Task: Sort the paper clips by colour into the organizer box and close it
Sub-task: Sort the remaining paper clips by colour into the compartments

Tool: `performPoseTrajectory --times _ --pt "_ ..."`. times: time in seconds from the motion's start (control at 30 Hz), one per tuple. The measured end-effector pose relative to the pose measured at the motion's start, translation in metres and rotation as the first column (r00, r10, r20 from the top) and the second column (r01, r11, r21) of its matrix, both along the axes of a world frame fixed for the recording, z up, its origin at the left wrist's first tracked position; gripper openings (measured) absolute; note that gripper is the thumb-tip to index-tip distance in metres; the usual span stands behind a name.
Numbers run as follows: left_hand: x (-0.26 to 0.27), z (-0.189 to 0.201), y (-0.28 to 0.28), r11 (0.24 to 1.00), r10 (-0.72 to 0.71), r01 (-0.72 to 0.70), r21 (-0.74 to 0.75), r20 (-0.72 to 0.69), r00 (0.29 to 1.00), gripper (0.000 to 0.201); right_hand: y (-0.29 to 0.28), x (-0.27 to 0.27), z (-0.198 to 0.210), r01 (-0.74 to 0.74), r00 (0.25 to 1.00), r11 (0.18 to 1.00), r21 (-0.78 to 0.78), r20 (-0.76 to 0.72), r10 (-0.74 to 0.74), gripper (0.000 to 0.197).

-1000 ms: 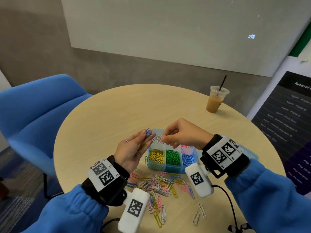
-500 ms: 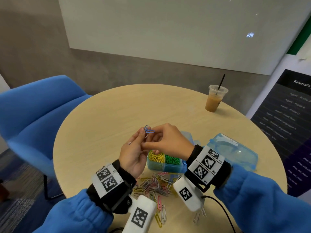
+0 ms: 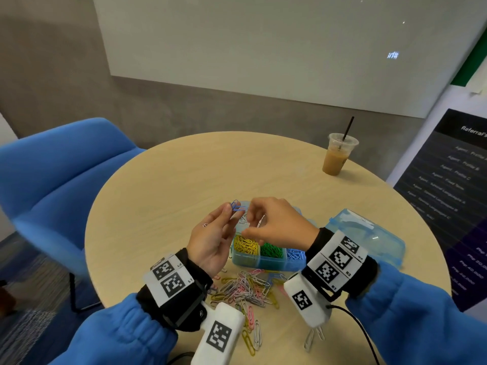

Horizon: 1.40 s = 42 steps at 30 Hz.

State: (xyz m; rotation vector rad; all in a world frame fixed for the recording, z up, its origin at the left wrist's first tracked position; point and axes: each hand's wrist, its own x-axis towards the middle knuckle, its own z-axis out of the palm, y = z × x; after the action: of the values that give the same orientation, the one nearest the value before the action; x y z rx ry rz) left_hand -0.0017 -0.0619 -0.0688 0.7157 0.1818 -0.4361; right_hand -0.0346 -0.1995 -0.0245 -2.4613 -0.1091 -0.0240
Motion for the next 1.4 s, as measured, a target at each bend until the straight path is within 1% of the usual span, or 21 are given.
performPoseTrajectory --times 0.1,0.13,0.27,0.37,0.43,0.53,0.6,0.67,0.7,0.77,0.83,0.9,0.93,0.97,1.03,1.07,1.13,1.2,1.3,1.33,1.4 --pt "0.0 -0.004 -0.001 0.997 -0.037 0.036 0.075 0.002 0.999 0.042 -0.002 -0.004 0.013 -0.056 0.998 0.987 0.152 0.039 0.051 0.029" --pt "-0.001 -0.004 -0.001 0.993 -0.071 0.07 0.093 0.009 0.997 0.04 -0.003 -0.005 0.016 -0.074 0.996 0.984 0.161 0.068 0.063 0.029" --pt "-0.011 0.001 -0.006 0.966 -0.224 0.214 0.147 0.055 0.973 0.033 -0.009 -0.004 0.015 -0.064 0.981 0.994 0.086 0.19 0.046 0.01" --pt "-0.017 0.009 -0.007 0.955 -0.279 0.274 0.11 0.03 0.96 0.035 -0.017 -0.007 0.016 -0.056 0.987 0.994 0.092 0.159 0.041 0.006" --pt "-0.019 0.016 -0.004 0.952 -0.303 0.303 0.027 -0.018 0.953 0.043 -0.029 -0.011 0.02 -0.011 0.988 0.996 0.088 0.154 -0.002 0.006" --pt "-0.017 0.021 0.004 0.933 -0.351 0.343 -0.108 -0.068 0.934 0.061 -0.05 -0.017 0.02 0.114 0.983 0.993 -0.04 0.149 -0.107 0.008" --pt "-0.016 0.021 0.007 0.927 -0.363 0.351 -0.131 -0.075 0.929 0.068 -0.061 -0.021 0.014 0.152 0.988 0.97 -0.187 0.063 -0.142 0.007" --pt "-0.013 0.02 0.008 0.928 -0.358 0.345 -0.138 -0.088 0.929 0.072 -0.068 -0.026 0.007 0.152 0.987 0.935 -0.322 -0.002 -0.161 0.014" --pt "-0.011 0.021 0.009 0.933 -0.346 0.332 -0.137 -0.091 0.934 0.072 -0.071 -0.029 0.006 0.154 0.986 0.925 -0.347 -0.012 -0.168 0.019" --pt "-0.003 0.028 0.009 0.946 -0.314 0.306 -0.108 -0.065 0.947 0.073 -0.075 -0.035 0.007 0.155 0.985 0.929 -0.335 -0.022 -0.172 0.025" --pt "0.011 0.041 0.005 0.959 -0.282 0.281 -0.038 -0.002 0.959 0.073 -0.076 -0.039 0.01 0.14 0.986 0.939 -0.313 -0.037 -0.16 0.027" --pt "0.025 0.055 -0.007 0.949 -0.297 0.284 0.135 0.086 0.951 0.075 -0.075 -0.043 0.012 0.133 0.989 0.946 -0.294 -0.023 -0.146 0.026" --pt "0.03 0.061 -0.014 0.915 -0.334 0.287 0.283 0.133 0.933 0.077 -0.073 -0.044 0.014 0.135 0.99 0.949 -0.285 -0.006 -0.142 0.026" --pt "0.033 0.064 -0.022 0.843 -0.391 0.271 0.464 0.183 0.902 0.078 -0.072 -0.046 0.015 0.137 0.99 0.951 -0.278 0.01 -0.14 0.024" --pt "0.03 0.067 -0.032 0.63 -0.544 0.197 0.751 0.247 0.802 0.075 -0.07 -0.051 0.018 0.137 0.991 0.952 -0.273 0.037 -0.132 0.022" --pt "0.028 0.068 -0.033 0.533 -0.612 0.158 0.831 0.251 0.75 0.072 -0.07 -0.054 0.019 0.129 0.992 0.952 -0.279 0.049 -0.12 0.021" --pt "0.025 0.071 -0.026 0.4 -0.698 0.086 0.912 0.242 0.674 0.069 -0.07 -0.062 0.02 0.09 0.995 0.947 -0.307 0.062 -0.075 0.017" --pt "0.026 0.072 -0.011 0.31 -0.757 0.028 0.95 0.229 0.612 0.062 -0.07 -0.073 0.017 0.032 0.999 0.945 -0.327 0.032 -0.022 0.013" --pt "0.02 0.068 0.02 0.19 -0.834 -0.093 0.977 0.211 0.509 0.036 -0.071 -0.09 0.003 -0.049 0.998 0.932 -0.359 -0.054 0.032 0.013" --pt "0.018 0.064 0.032 0.147 -0.85 -0.16 0.976 0.208 0.485 0.029 -0.071 -0.094 -0.004 -0.057 0.996 0.925 -0.377 -0.081 0.028 0.014" --pt "0.015 0.054 0.053 0.062 -0.865 -0.27 0.961 0.186 0.466 0.018 -0.072 -0.099 -0.018 -0.041 0.993 0.921 -0.386 -0.121 -0.006 0.018"
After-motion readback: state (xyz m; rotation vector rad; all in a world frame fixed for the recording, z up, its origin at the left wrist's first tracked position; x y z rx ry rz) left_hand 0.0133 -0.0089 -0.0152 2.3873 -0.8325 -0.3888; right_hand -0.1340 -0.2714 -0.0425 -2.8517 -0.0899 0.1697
